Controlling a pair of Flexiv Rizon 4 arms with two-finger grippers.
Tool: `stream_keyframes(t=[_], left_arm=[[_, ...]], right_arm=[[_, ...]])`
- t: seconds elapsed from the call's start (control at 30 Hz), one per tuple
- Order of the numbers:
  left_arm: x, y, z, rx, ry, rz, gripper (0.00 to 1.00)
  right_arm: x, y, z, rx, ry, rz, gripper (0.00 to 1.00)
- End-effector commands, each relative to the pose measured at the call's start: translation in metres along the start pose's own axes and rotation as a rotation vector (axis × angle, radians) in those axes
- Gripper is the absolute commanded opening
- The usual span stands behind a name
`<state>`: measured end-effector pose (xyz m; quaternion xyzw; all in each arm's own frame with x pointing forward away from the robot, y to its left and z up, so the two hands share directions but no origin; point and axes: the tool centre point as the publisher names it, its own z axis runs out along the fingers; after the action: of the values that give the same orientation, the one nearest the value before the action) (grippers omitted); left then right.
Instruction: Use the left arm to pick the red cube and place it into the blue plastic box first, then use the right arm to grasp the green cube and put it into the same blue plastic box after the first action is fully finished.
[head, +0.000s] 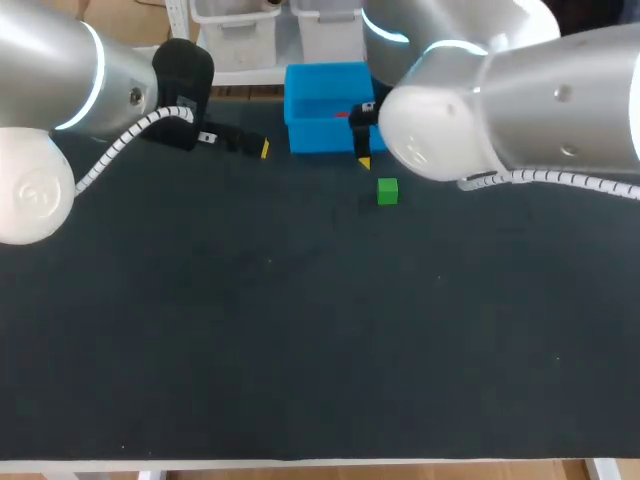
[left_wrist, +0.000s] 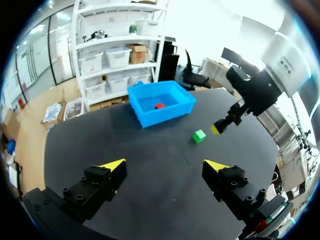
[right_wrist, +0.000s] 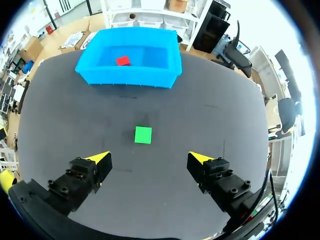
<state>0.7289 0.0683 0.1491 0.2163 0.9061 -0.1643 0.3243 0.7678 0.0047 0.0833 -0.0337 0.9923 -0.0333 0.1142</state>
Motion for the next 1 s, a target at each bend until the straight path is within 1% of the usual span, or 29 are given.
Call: stream_keyframes(t=[0.03,0.23,0.43,0.63,1.0], left_arm=[[0.000,0.002,0.000,0.008,-0.002,0.002,1.00],[0.000,0.002,0.000,0.008,-0.002,0.002,1.00],[0.000,0.002,0.000,0.008,-0.002,0.002,1.00],[0.000,0.002,0.000,0.008,-0.002,0.002,1.00],[0.000,0.002,0.000,0.008,-0.002,0.002,1.00]], right_arm=[[-0.008,-0.002,0.005,-0.004,0.026,0.002,1.00],[-0.010,-0.003,0.019,-0.023,0.035,0.007,1.00],[-0.011,-0.002,0.043,-0.033,0.055,0.014,1.00],[-0.012,-0.001,0.061,-0.043,0.074,0.018,1.00],[-0.015,-0.003,0.085,-0.049,0.074,0.027,1.00]])
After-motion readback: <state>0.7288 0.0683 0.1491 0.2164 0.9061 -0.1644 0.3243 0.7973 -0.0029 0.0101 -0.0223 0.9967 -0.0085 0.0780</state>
